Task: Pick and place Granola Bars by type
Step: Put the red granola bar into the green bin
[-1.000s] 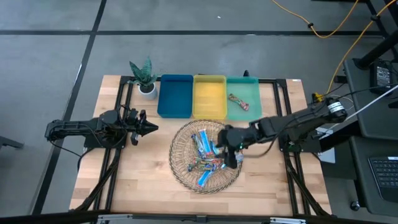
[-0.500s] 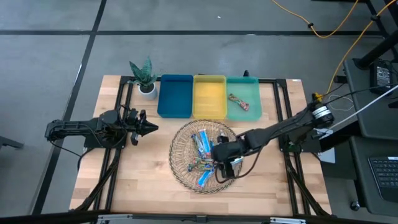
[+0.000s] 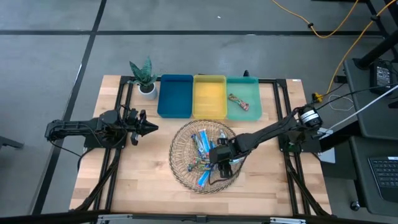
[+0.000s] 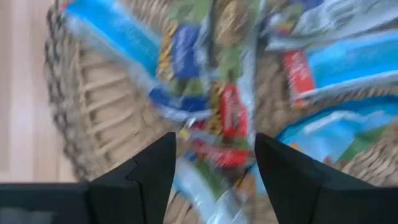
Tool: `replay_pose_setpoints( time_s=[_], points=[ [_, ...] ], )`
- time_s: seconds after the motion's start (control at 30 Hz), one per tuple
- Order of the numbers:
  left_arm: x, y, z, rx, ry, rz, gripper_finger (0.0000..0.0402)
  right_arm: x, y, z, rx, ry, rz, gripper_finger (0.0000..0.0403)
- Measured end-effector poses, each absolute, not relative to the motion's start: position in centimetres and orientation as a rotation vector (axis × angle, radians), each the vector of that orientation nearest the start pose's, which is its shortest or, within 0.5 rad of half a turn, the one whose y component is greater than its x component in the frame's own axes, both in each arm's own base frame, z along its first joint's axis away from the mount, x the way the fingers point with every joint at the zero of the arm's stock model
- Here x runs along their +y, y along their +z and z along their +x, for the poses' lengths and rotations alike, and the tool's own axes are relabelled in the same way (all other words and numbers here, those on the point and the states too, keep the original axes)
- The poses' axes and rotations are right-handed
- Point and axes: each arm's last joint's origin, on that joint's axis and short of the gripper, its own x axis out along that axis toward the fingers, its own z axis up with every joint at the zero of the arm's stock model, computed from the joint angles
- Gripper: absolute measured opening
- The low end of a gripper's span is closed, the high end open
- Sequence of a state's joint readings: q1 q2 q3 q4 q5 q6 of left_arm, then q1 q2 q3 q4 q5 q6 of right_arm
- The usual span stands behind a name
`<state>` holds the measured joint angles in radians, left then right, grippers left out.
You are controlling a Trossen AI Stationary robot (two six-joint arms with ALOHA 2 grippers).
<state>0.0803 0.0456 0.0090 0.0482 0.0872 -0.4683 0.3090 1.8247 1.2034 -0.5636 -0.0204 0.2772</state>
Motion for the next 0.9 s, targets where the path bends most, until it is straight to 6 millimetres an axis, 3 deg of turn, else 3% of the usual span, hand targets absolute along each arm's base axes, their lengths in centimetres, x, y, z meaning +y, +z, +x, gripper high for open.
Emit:
replay_pose_setpoints(
  time_s=[0.47, 0.6, 0.9],
  points=[
    [0.6, 16.8, 10.0, -0.009, -0.009, -0.467, 0.0031, 9.7, 15.9, 34.7, 1.255, 0.129, 0.055, 0.0208],
    [0.6, 16.8, 10.0, -0.01, -0.009, -0.467, 0.0031, 9.7, 15.9, 34.7, 1.258, 0.141, 0.061, 0.0163],
    [0.6, 16.8, 10.0, -0.009, -0.009, -0.467, 0.0031, 9.6, 15.9, 34.7, 1.272, 0.2, 0.113, 0.0013]
  ],
)
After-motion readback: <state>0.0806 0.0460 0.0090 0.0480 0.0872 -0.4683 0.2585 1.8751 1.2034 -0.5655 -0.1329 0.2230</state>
